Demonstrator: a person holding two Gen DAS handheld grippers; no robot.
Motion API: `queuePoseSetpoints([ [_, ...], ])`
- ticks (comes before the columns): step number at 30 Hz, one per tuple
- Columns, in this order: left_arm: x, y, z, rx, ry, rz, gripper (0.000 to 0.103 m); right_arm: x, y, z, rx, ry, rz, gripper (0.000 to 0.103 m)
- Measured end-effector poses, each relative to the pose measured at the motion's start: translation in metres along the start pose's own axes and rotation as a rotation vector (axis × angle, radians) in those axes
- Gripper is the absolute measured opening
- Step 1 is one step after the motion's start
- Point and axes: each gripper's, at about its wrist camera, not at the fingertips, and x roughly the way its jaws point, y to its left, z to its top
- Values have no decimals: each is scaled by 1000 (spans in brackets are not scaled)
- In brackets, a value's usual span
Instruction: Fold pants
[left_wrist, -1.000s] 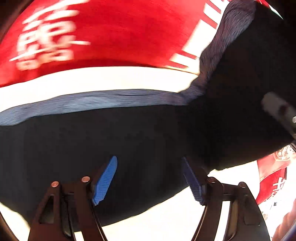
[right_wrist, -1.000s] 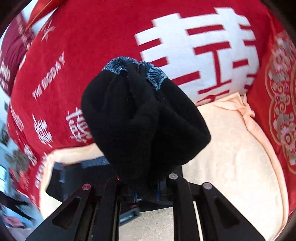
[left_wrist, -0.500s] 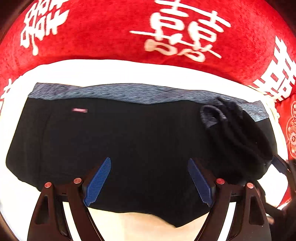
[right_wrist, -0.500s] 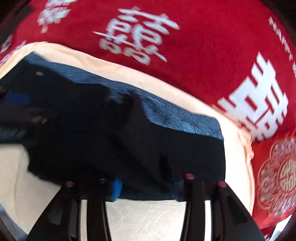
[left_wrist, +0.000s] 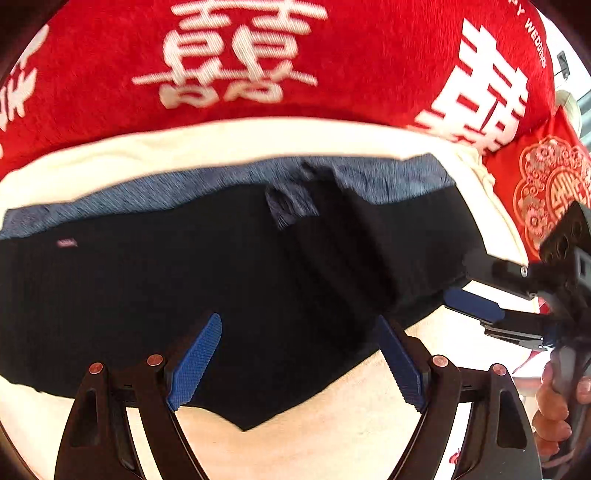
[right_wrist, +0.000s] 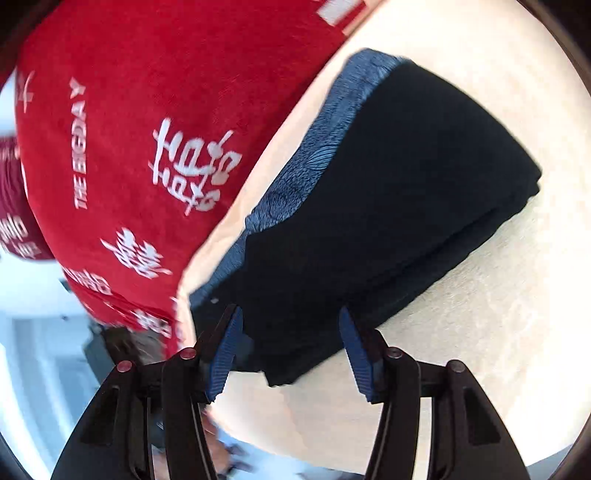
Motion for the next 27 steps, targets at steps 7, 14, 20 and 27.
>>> queuePoseSetpoints([
  [7, 26, 0, -13, -27, 32, 31, 86, 22, -23, 0, 128, 3, 100, 59],
  [14, 32, -2, -9, -31, 35, 65, 90, 24, -23, 15, 159, 14, 153, 5],
  [20, 30, 9, -13, -47, 25, 69, 90, 22, -5, -3, 23, 90, 43, 5],
  [27, 9, 17, -20, -32, 10, 158, 90, 52, -21, -8, 20, 108, -23, 5],
])
